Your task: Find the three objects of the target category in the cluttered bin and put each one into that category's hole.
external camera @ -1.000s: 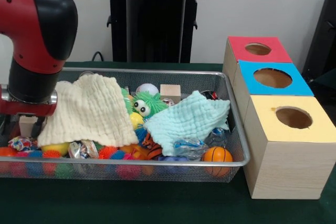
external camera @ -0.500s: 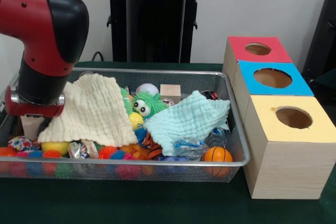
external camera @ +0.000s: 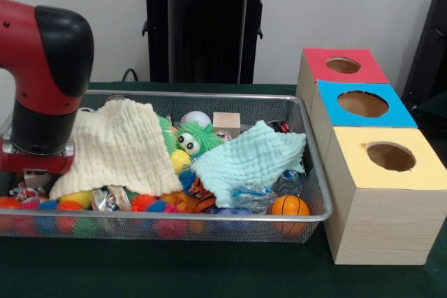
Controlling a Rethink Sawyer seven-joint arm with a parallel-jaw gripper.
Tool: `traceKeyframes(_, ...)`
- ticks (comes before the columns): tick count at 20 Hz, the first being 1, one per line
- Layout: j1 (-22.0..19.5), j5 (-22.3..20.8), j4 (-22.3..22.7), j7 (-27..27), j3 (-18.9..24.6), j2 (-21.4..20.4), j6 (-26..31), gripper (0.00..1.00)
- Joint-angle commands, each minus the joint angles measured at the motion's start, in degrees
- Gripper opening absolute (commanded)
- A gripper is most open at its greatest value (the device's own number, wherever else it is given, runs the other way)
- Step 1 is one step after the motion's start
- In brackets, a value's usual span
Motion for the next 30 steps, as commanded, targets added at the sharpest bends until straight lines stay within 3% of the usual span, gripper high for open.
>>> traceKeyframes(1, -5.6, -0.4, 2.4, -14.3, 11.2, 8.9, -6.9, 1.00)
traceKeyframes(6, -6.3, -1.2, 2.2, -14.2, 12.1, 8.9, -5.7, 1.00)
traceKeyframes(7, -5.9, -1.9, 2.0, -12.9, 11.8, 8.9, -5.1, 0.00)
traceKeyframes(10, -6.2, -2.6, 2.6, -14.7, 12.2, 8.7, -5.2, 0.00)
traceKeyframes(13, -5.1, -3.8, 2.9, -11.8, 11.1, 8.0, -6.9, 0.00)
traceKeyframes(21, -4.4, -2.5, 2.9, -15.1, 11.2, 6.8, -1.2, 0.00)
traceKeyframes(25, -3.3, 2.5, 5.9, -16.4, 11.8, 1.9, 7.9, 0.00)
traceKeyframes(28, -5.1, 4.0, 11.3, -20.7, 15.0, -2.9, 8.1, 0.00)
traceKeyframes(30, -5.3, 6.4, 12.6, -19.1, 15.5, -4.8, 11.1, 0.00)
